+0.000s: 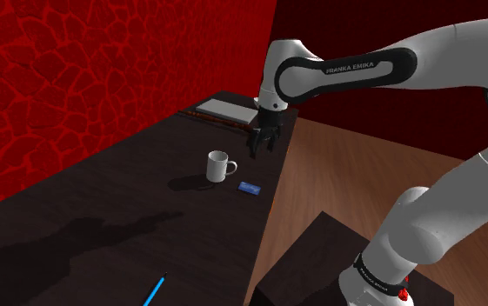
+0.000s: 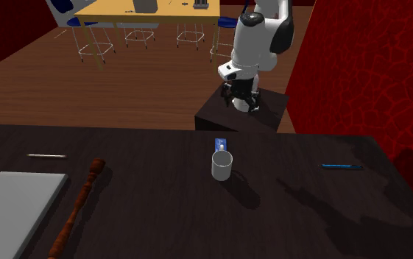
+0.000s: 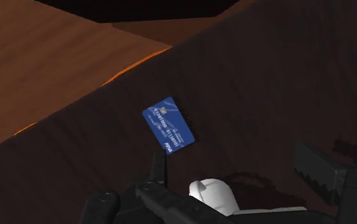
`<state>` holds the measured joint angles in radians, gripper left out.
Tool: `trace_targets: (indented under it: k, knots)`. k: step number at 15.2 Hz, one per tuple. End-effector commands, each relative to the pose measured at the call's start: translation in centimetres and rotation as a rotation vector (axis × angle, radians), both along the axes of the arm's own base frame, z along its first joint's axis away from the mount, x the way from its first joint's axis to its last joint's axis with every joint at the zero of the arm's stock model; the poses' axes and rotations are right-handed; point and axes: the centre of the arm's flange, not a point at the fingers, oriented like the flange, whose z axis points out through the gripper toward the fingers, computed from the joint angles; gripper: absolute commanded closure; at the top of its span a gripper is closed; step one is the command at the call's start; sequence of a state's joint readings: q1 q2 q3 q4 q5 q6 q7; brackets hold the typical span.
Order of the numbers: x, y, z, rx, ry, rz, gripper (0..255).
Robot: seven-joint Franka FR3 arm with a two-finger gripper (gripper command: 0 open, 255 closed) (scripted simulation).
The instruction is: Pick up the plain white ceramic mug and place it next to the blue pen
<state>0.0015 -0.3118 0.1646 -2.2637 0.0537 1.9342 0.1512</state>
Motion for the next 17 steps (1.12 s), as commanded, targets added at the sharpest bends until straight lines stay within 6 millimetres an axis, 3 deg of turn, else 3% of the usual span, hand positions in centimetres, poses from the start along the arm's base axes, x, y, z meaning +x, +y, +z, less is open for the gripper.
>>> trace_targets:
  k: [1,14,17]
  knots:
    - [2.2,0.9,-1.3,-0.001,-0.013,-0.004,0]
    - [16.3,5.5,-7.9,-0.011,-0.087,-0.033,0]
    - [16.8,5.6,-9.1,-0.012,-0.089,-0.034,0]
